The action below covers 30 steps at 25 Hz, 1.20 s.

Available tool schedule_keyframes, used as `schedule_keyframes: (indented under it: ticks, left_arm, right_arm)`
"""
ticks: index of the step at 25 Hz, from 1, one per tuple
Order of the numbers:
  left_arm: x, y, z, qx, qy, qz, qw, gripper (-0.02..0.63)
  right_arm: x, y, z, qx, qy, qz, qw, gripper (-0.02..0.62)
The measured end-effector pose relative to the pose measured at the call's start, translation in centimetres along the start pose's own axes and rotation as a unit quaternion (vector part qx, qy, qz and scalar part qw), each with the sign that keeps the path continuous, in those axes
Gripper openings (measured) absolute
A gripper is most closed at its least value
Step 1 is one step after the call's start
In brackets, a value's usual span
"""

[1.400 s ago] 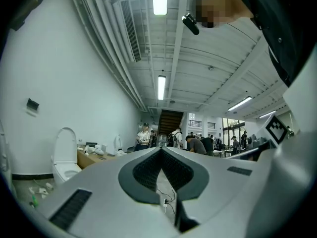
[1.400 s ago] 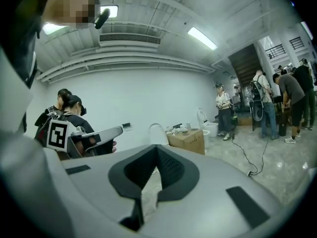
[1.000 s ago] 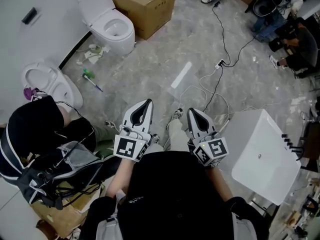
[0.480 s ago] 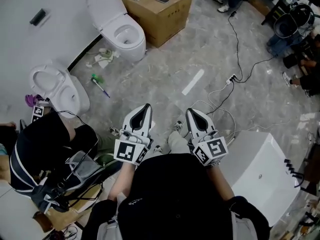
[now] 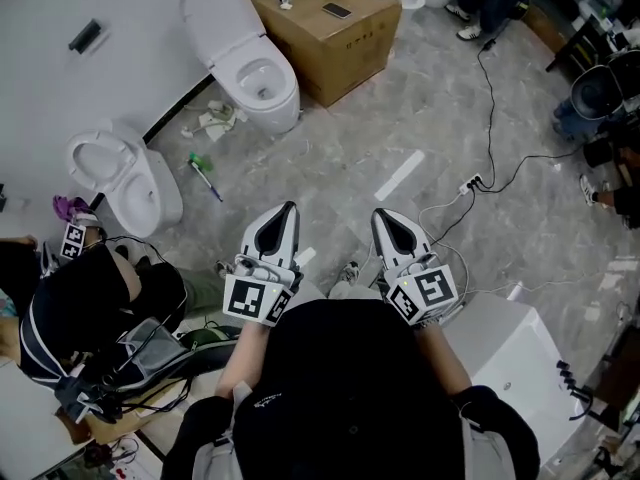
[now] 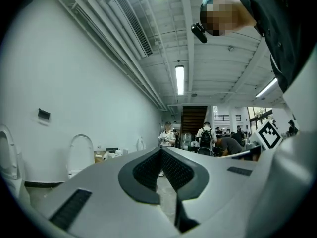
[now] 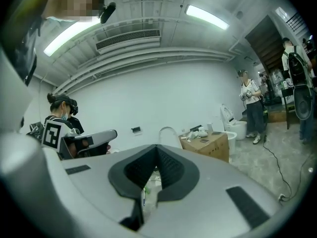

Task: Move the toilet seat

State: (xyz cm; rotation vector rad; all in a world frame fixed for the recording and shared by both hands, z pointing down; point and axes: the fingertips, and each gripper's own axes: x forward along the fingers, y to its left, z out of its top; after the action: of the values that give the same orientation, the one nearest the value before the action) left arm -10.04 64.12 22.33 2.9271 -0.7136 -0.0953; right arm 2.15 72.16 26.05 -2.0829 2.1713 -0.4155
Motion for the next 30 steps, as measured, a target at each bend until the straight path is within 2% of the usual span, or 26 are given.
schedule_keyframes:
  ticks: [6, 16, 21, 30]
  left_arm:
    - [2.9, 0.4, -0.1, 0.009, 0.003, 0.008, 0.9999, 0.008]
    - [7.7, 3.8, -1.4, 0.003, 0.005, -0.007, 1.0000, 0.008]
    - [12.0, 7.9, -1.2, -0.010, 0.006, -0.015, 0.9998, 0.008]
    - [19.7, 18.6, 0.6, -0.014, -0.003, -0.023, 0.9996, 0.008]
  right_arm:
    - [1.4, -2.1, 0.8, 0.003, 0.000, 0.009, 1.000, 0.006]
    - [5.1, -5.8, 0.7, 0.000, 0.010, -0.021, 1.000, 0.006]
    - [10.1, -7.1, 1.5, 0.007, 0.023, -0.032, 0.999, 0.005]
    - [23.2, -8.2, 5.0, -0.002, 0.018, -0.029, 0.999, 0.005]
